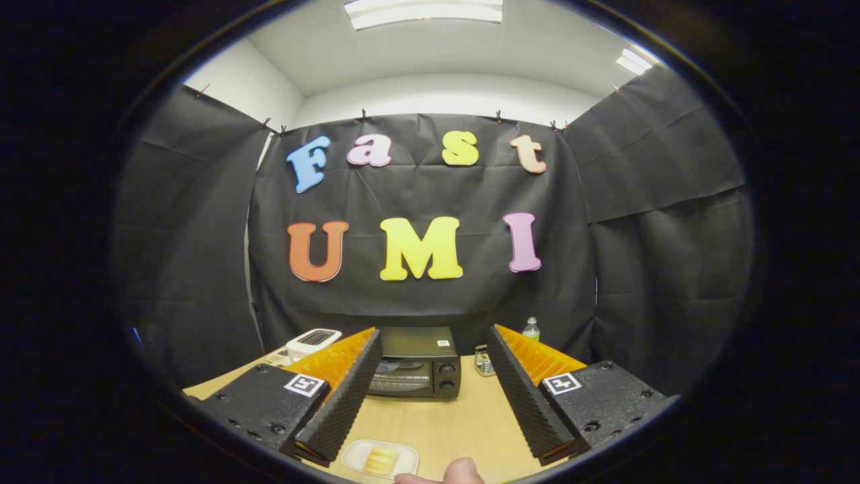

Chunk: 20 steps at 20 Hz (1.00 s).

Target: Open the toaster oven, put the food inside, and close the toaster oven door.

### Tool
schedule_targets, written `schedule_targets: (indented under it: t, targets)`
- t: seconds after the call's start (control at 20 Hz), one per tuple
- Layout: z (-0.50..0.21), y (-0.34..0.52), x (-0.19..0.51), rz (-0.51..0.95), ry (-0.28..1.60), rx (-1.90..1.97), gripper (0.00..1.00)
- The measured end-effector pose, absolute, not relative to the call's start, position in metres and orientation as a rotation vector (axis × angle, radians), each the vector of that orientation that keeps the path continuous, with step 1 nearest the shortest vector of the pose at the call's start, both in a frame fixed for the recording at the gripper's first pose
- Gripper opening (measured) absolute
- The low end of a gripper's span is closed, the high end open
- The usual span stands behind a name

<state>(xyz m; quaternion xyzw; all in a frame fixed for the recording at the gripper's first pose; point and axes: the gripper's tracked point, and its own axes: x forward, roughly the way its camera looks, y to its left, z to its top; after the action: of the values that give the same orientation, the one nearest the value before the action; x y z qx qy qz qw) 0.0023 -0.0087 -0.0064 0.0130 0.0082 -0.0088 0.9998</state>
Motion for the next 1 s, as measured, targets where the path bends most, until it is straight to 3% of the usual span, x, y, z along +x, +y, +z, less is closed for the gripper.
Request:
schedule_targets:
  t: [0.5,1.0]
  targets:
    - [-0.009,-0.001,0.024,-0.008,0.038,0.015,1.0]
    - [-0.018,0.05,0.133,0.061,0.068,0.008,1.0]
